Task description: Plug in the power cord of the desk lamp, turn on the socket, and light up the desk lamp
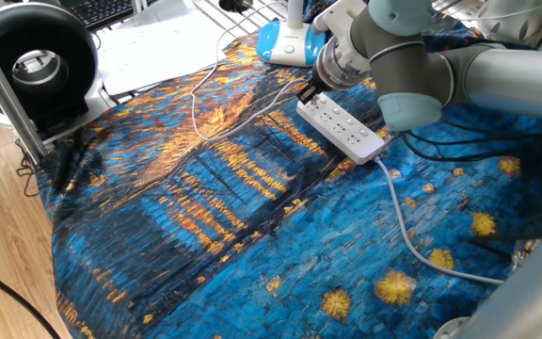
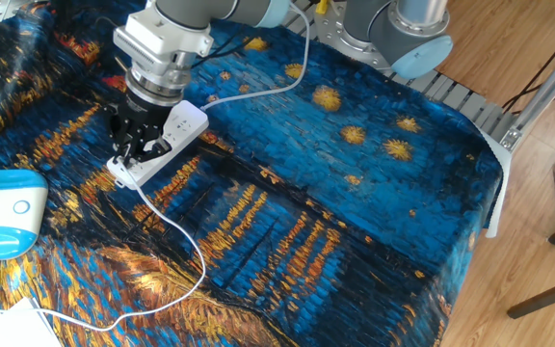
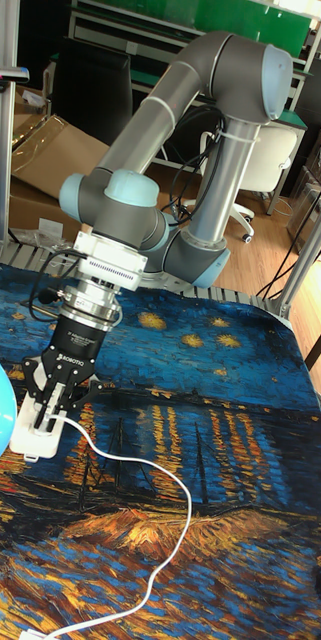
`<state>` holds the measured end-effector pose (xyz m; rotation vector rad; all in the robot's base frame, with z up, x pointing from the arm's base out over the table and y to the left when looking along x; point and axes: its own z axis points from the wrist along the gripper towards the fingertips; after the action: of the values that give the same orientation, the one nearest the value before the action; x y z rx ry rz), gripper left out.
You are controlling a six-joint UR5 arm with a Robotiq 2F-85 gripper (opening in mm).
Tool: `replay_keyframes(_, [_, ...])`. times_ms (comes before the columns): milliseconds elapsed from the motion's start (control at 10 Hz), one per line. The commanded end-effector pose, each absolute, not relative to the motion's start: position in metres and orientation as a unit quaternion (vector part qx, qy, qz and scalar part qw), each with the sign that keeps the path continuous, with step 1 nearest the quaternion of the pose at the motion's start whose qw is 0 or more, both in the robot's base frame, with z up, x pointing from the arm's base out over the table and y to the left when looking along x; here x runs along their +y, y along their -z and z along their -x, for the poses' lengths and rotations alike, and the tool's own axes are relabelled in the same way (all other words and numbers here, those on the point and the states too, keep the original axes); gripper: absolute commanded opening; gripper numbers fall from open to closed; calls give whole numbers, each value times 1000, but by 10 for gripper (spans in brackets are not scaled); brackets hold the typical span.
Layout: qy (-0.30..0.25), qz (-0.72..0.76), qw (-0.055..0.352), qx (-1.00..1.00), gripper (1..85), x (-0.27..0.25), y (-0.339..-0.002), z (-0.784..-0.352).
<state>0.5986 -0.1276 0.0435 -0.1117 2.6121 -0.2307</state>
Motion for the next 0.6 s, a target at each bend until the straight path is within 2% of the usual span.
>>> replay_keyframes(0, [80,31,257,963,13,-127,-42,-596])
replay_keyframes(500, [78,31,247,965,13,-126,-40,-592])
